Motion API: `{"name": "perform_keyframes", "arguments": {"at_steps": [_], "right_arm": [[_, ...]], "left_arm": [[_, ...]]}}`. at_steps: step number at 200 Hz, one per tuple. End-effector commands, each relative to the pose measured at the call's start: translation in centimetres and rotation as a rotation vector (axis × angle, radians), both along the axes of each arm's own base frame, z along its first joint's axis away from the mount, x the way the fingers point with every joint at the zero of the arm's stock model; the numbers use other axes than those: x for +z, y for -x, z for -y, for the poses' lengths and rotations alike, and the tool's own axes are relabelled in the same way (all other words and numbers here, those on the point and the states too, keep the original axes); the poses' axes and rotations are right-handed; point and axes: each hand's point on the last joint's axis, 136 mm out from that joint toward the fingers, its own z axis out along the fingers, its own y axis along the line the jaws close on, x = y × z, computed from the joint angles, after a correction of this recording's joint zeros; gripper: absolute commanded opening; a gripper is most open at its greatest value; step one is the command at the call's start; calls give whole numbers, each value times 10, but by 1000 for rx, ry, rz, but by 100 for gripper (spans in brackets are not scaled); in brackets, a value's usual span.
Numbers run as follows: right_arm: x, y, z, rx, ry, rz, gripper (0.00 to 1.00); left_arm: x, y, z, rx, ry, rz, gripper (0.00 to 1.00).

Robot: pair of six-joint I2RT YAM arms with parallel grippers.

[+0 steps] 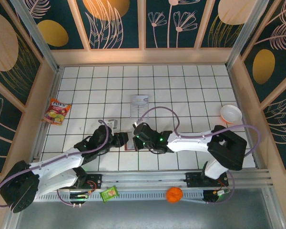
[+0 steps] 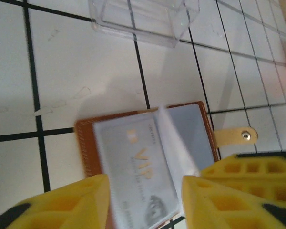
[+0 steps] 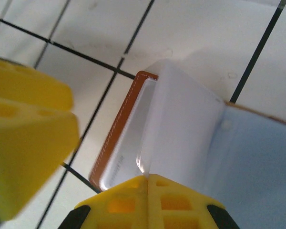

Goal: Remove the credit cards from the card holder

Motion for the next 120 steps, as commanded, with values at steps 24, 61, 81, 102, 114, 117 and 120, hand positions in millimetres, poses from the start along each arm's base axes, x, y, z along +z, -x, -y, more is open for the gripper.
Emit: {"name": "perform_keyframes", "arguments": {"at_steps": [24,61,81,102,114,117,120], "right_arm": [[15,-1,1,-51,-124,-69,0],[0,0,9,-72,-100,-113,0],[-5,4,10,-67,-99,-138,0],[-8,5,11,-71,-93,-155,0],[-11,6,12,-75,-87,-165,0],[-11,6,12,-76,-84,-168,0],[-12,6,12,-78,-81,-170,0]], "left_arm": [[-6,4,20,-67,25,-19,28],[-30,7,21,-74,-30,-76,18],[-35,8,22,-81,-44,-84,17],[-42,8,21,-85,-74,-104,15],[-48,10,18,-82,-102,-121,12],[-50,9,17,-77,-108,-126,11],[-52,10,16,-76,-115,-129,10]]}}
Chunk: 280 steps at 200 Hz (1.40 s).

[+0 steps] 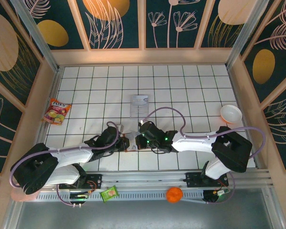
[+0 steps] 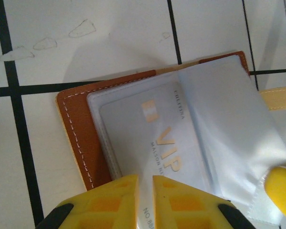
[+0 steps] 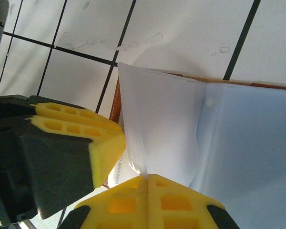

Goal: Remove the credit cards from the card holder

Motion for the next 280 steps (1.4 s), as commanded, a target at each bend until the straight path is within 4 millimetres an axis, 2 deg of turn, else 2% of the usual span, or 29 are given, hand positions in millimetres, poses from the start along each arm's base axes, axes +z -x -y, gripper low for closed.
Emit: {"name": "perform_keyframes", "arguments": {"at_steps": [1,47,69,92,98,110,116,133,145,171,185,198,217,230,260,280], "right_arm": [[-7,1,2,-22,4,-38,0],[-16,1,12,-67,54,-71,0],[-22,-4,28,-134,108,-69,0],[-30,-6,54,-227,174,-73,0],[-31,-7,61,-256,185,-70,6],[-30,-8,74,-300,196,-63,27],[-28,-8,77,-313,194,-55,33],[-17,-10,82,-327,165,-25,38],[-5,-13,86,-333,155,16,39],[21,-19,79,-294,118,87,40],[33,-16,57,-192,57,105,38],[34,-11,37,-101,28,95,35],[22,-6,21,-35,34,52,26],[8,-2,17,-21,46,12,22],[-28,4,34,-74,92,-101,16],[-45,8,45,-105,135,-142,14]], "left_arm": [[-1,-3,3,-11,-22,-2,10],[-20,6,-5,-24,-94,-58,0],[-23,8,-6,-27,-97,-66,0],[-22,8,-5,-32,-90,-67,0],[-22,9,-5,-34,-89,-67,0],[-21,9,-4,-36,-82,-67,0],[-20,9,-4,-38,-79,-65,0],[-15,8,-2,-40,-64,-55,0],[-10,7,0,-41,-53,-44,4],[0,5,2,-40,-33,-18,9],[5,3,3,-40,-25,-8,10],[9,2,4,-42,-17,1,11],[13,1,6,-44,-7,8,11],[15,0,8,-52,0,11,11],[20,0,14,-71,20,19,15],[16,2,17,-89,16,8,15]]}}
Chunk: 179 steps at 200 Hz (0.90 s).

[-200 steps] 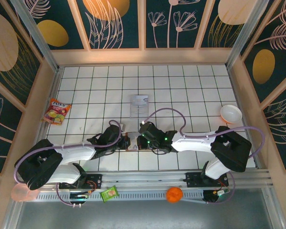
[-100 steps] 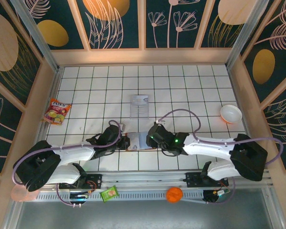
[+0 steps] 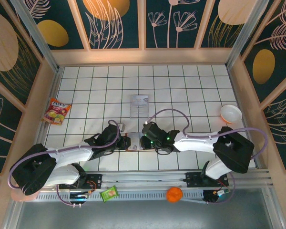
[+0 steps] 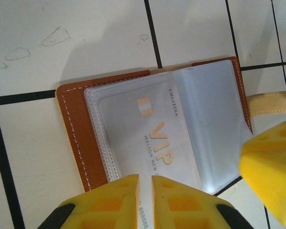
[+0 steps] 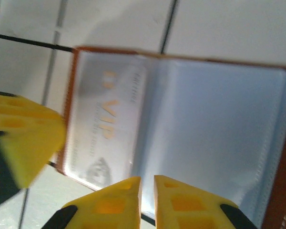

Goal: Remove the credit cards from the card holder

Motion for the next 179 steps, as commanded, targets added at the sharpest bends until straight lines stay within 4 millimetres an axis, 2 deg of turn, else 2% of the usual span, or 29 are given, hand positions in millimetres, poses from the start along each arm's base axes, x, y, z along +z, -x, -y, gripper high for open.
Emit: {"name": "perform_keyframes", "arguments": {"at_steps": [1,17,31,48,67,91,123,179], "right_arm": [[-18,7,10,-34,24,-71,14],[-25,7,16,-50,67,-84,13],[-20,5,14,-47,67,-75,13],[0,-3,6,-37,15,-17,15],[25,-5,-11,23,-86,23,24],[39,-3,-32,115,-172,-1,29],[26,-5,-40,135,-203,-89,30],[15,-10,-45,133,-192,-108,29]], "left_arm": [[5,1,10,-48,10,6,14],[-2,3,10,-51,-7,-7,14],[-7,3,6,-41,-28,-9,14],[-13,2,1,-24,-58,-12,11],[-17,1,-4,-11,-83,-12,10],[-17,2,-6,-11,-87,-10,10],[-17,3,-6,-10,-86,-13,10],[-12,3,-5,-6,-66,-9,14]]}}
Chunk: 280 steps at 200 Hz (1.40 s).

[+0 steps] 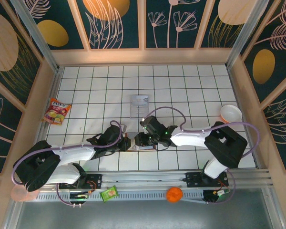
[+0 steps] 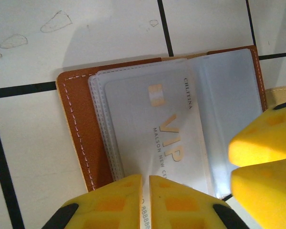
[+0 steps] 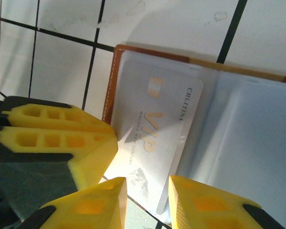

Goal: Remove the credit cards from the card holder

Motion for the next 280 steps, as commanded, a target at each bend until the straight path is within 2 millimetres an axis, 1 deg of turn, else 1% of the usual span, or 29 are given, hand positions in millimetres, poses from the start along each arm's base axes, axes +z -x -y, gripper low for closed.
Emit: {"name": "perform_keyframes", "arguments": {"at_steps": [1,32,80,106,159,182,202,215,236,280], "right_arm": [[9,-5,-13,23,-47,10,29],[5,-6,-14,21,-42,2,29],[2,-7,-16,13,-39,-6,28],[-4,-7,-14,5,-22,-15,27],[-11,-8,-12,-19,1,-32,26],[-4,-12,-6,-54,9,-10,26],[9,-13,-8,-56,-13,11,26],[13,-13,-10,-48,-18,17,26],[11,-11,-15,-34,-15,12,26],[-4,-9,-16,-31,-1,-16,25]], "left_arm": [[-1,1,-4,5,-18,0,14],[5,0,-4,14,-10,12,19],[13,-5,-14,58,-26,56,20],[11,-5,-18,67,-36,60,21],[8,-3,-18,60,-39,53,21],[8,-3,-18,58,-37,54,21],[8,-3,-18,61,-34,57,21],[8,-3,-18,60,-34,54,21],[7,-2,-18,58,-36,52,21],[7,-2,-19,58,-35,55,21]]}}
